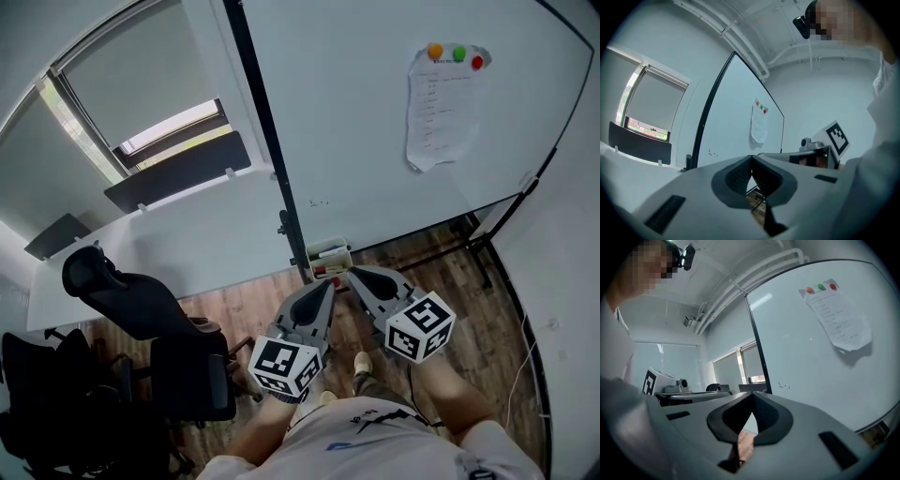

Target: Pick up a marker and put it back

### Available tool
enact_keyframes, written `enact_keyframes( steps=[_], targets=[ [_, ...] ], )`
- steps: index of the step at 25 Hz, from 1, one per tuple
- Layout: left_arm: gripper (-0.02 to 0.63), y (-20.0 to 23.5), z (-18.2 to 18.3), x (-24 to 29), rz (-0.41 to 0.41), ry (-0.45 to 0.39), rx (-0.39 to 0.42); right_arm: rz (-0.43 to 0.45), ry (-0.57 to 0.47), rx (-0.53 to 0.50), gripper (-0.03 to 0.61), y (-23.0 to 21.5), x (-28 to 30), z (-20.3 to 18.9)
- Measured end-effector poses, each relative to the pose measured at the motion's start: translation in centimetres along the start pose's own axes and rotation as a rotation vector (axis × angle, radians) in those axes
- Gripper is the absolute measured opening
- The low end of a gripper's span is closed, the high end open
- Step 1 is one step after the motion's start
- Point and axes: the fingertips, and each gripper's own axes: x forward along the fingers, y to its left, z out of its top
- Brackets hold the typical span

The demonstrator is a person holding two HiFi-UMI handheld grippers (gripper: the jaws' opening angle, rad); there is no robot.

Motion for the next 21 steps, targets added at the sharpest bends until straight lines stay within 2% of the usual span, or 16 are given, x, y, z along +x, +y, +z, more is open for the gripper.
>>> enact_keyframes(
  steps=[21],
  targets=[
    [0.011,0.8,-0.7,-1.0,-0.002,0.001,-0.011,-0.030,0.023,-0.009,0.014,0.5,0.1,-1.2]
  ],
)
